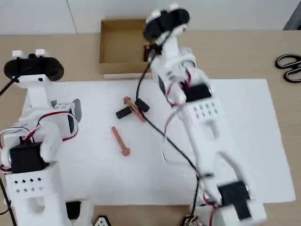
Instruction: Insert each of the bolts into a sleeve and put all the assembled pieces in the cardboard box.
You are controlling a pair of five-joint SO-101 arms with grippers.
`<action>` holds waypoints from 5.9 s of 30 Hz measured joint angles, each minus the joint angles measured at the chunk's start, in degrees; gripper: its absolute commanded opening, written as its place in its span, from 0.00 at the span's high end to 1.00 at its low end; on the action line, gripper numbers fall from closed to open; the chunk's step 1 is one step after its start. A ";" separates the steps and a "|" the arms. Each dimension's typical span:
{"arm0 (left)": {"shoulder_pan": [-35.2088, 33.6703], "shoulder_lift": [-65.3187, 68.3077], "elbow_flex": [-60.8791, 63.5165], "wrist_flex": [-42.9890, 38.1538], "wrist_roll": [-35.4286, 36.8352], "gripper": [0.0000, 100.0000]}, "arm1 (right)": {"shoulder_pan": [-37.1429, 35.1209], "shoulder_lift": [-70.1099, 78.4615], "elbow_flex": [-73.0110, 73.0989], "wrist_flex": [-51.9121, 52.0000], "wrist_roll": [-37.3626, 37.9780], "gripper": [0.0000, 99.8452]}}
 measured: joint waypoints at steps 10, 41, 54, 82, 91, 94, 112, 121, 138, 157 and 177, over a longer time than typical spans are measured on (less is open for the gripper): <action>0.00 0.00 0.00 1.05 0.35 0.83 | 0.26 40.44 -34.46 -2.73 0.00 1.00; 0.00 0.00 3.60 1.23 0.35 0.83 | -1.05 58.29 -56.09 -2.81 5.63 0.78; 0.00 0.00 3.69 1.23 0.35 0.83 | -7.47 47.91 -62.68 36.04 -10.02 0.78; 0.00 0.00 4.48 1.23 0.35 0.83 | -11.60 54.86 -63.21 64.53 -3.52 0.78; 0.00 0.00 7.91 0.53 0.35 0.83 | -11.43 54.86 -63.21 64.26 0.62 0.78; 0.00 0.00 7.91 0.53 0.35 0.83 | -10.90 55.30 -63.21 63.38 1.76 0.78; 0.00 0.00 7.91 0.53 0.35 0.83 | -8.70 60.75 -64.35 59.69 1.85 0.88; 0.00 0.00 7.91 0.53 0.35 0.83 | -6.86 60.75 -64.44 59.52 1.85 0.90; 3.60 0.18 7.91 0.53 2.37 0.83 | -2.55 61.10 -72.70 66.20 -0.26 1.00; 24.35 47.12 -27.25 4.66 28.75 0.83 | 6.95 28.66 -42.20 66.29 -2.37 1.00; 26.55 67.87 -27.52 -13.19 51.78 0.90 | 6.86 26.55 -39.30 66.29 -2.37 1.00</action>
